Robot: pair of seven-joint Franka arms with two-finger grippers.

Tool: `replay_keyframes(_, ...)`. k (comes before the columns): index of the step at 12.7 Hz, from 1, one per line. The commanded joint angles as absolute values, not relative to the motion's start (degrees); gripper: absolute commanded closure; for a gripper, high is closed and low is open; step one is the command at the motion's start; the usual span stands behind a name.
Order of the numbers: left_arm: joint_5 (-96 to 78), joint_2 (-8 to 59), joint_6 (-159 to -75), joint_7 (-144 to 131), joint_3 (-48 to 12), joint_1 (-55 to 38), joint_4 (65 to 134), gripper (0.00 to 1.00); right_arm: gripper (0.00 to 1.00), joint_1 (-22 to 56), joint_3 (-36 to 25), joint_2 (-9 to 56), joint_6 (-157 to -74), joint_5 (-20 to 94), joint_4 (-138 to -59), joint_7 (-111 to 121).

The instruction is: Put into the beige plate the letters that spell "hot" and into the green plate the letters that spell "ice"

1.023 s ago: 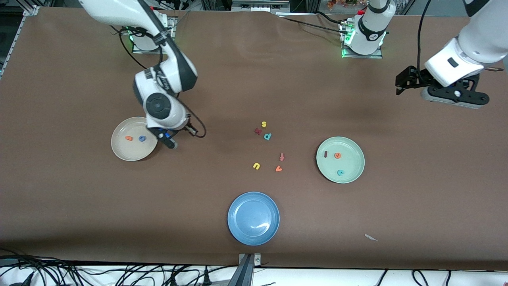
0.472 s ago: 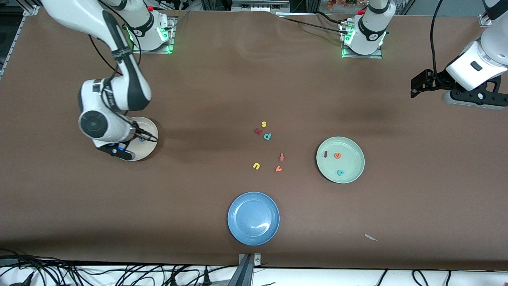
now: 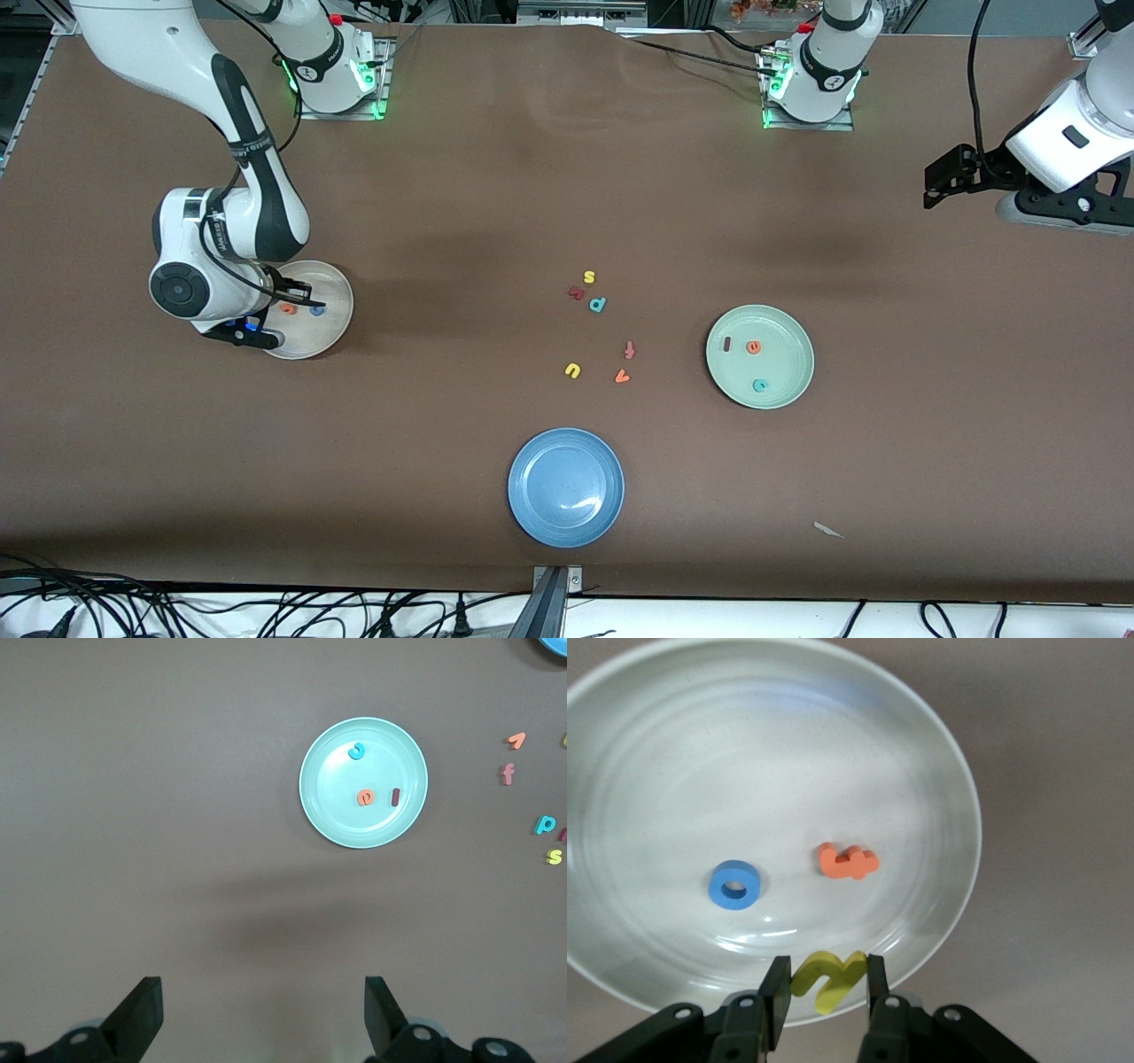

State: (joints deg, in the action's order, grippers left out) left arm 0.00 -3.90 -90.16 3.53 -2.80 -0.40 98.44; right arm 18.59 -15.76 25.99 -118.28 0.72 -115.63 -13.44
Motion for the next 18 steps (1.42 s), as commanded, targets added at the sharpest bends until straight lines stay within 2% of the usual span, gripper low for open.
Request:
replay_keyframes(1,-0.44,-3.96,-88.95,4.13,-3.6,0.18,96.94,0.0,0.67,18.46,-15.64,26.01,-119.18,2.02,-116.54,-11.69)
replay_keyframes(2,-0.44,-4.04,-88.86,4.13,-3.69,0.18,96.94,0.0,0.45,18.37,-15.64,26.02,-119.27,2.11,-116.46,-11.69)
replay_keyframes(3,-0.44,-4.04,-88.86,4.04,-3.69,0.18,96.94,0.0,0.11,18.46,-15.64,25.93,-119.27,2.72,-116.19,-11.69)
replay_keyframes(4,-0.44,-3.87,-88.86,4.39,-3.6,0.18,96.77,0.0,0.01,18.46,-15.64,25.58,-118.75,3.07,-115.58,-11.6)
replay_keyframes(7,-0.97,-3.78,-89.21,4.66,-3.34,0.18,96.77,0.0,0.01,18.46,-15.64,24.17,-113.85,3.08,-109.45,-11.51)
replay_keyframes(13,-1.05,-3.78,-89.03,4.66,-3.52,0.18,96.42,0.0,0.01,18.46,-15.73,19.09,-92.23,2.9,-88.71,-11.43)
replay_keyframes(18,-1.05,-3.96,-89.03,4.22,-3.78,0.0,96.33,0.0,0.0,18.54,-15.65,13.1,-91.06,2.64,-85.88,-11.34)
